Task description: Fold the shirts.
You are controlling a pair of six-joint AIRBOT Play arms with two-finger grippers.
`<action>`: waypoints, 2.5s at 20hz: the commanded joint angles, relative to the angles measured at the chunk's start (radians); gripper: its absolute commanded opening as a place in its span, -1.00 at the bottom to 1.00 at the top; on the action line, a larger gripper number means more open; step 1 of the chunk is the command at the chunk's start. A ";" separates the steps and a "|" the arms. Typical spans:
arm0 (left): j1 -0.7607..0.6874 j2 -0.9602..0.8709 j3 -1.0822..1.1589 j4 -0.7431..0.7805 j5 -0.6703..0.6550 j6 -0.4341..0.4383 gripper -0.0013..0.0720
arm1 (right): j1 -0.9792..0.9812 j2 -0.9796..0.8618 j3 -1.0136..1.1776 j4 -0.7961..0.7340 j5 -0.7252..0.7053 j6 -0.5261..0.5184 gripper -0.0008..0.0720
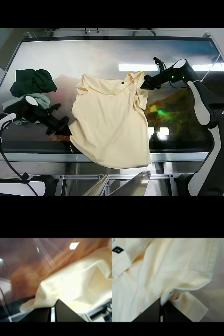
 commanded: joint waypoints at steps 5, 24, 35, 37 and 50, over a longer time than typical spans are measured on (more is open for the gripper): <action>-0.035 -0.039 0.417 0.183 0.017 -0.019 -0.91 | -0.129 0.105 -0.068 -0.048 0.181 0.066 -0.92; -0.005 -0.351 1.112 0.266 0.053 0.066 0.95 | -0.046 1.075 -1.317 -0.260 -0.119 0.463 0.45; 0.282 0.050 0.425 0.260 -0.188 -0.034 0.95 | -0.233 0.784 -1.230 -0.064 -0.216 -0.018 0.28; 0.309 0.118 0.294 0.260 -0.164 -0.032 0.95 | -0.187 0.705 -1.228 0.014 -0.245 -0.086 0.28; 0.375 0.205 -0.161 0.106 0.023 0.074 0.95 | -0.103 0.652 -1.213 0.177 -0.252 -0.270 -0.91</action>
